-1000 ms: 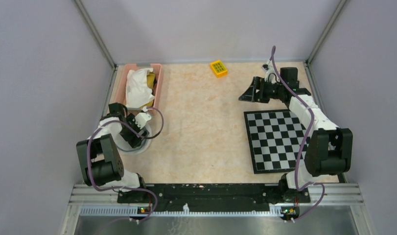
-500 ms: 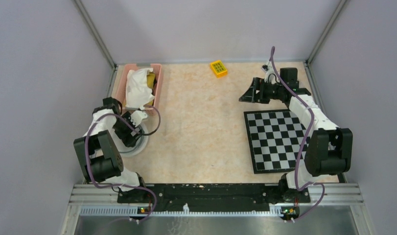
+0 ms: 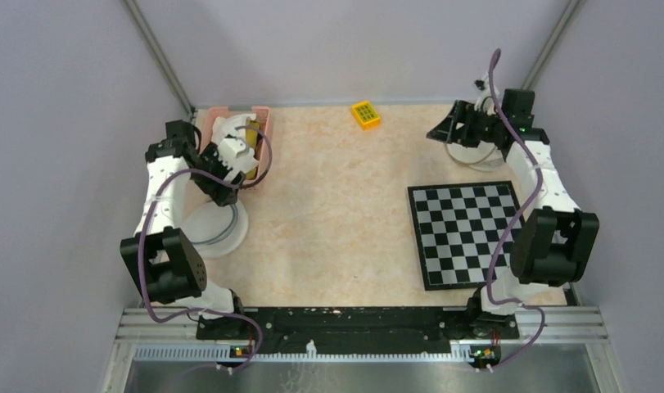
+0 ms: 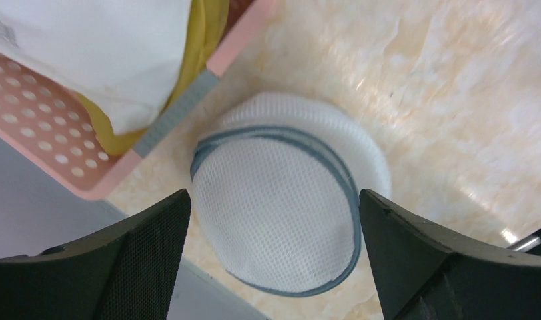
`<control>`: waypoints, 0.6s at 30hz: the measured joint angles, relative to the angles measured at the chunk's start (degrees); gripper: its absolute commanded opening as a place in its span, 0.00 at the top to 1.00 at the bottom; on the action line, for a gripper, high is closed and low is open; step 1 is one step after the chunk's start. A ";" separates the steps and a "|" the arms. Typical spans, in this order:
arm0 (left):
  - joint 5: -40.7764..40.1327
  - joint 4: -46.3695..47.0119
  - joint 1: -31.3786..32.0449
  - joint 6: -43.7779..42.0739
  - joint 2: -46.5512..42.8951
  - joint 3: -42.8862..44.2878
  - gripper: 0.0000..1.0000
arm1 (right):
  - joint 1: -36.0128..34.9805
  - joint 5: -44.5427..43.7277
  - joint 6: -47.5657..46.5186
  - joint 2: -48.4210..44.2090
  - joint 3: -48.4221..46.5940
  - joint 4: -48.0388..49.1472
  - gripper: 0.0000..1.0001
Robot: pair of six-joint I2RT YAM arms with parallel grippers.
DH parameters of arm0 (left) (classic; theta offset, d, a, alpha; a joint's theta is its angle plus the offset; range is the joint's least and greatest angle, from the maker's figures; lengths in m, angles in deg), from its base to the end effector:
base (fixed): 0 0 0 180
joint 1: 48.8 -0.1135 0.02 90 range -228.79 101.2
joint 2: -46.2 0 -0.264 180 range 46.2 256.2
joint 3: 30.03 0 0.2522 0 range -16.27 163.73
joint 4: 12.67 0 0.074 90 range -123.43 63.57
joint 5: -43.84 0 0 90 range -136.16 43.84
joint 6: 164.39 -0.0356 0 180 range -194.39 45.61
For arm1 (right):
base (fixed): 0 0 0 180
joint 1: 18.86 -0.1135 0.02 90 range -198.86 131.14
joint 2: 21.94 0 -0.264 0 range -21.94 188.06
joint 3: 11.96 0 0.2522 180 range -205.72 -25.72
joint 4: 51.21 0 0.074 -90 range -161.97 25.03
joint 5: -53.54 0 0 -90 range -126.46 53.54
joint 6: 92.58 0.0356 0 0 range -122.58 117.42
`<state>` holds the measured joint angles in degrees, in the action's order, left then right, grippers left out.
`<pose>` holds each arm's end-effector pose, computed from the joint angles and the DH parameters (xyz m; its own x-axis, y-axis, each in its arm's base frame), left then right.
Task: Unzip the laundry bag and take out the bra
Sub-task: Move the laundry bag to the center of the board.
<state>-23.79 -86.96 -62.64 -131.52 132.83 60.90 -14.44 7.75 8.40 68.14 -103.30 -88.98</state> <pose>0.2873 0.0568 0.2955 -0.5748 0.6583 -0.4861 0.7149 0.6930 0.0933 0.3534 -0.0024 0.3238 -0.6782 0.1894 -0.7100 -0.3813 0.7352 0.5604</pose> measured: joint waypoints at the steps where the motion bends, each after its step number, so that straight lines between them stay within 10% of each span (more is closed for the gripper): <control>1: 0.63 0.11 1.09 1.49 0.00 0.87 0.01 | 1.07 -0.28 -0.07 0.90 -1.40 -0.13 0.20; 18: 5.31 11.72 19.74 22.88 -1.01 5.35 0.01 | 13.05 -20.65 -7.65 20.92 -20.41 -2.10 0.25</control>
<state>-18.48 -75.24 -42.90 -108.63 131.83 66.25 -1.39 -12.91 0.75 89.06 -123.71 -91.08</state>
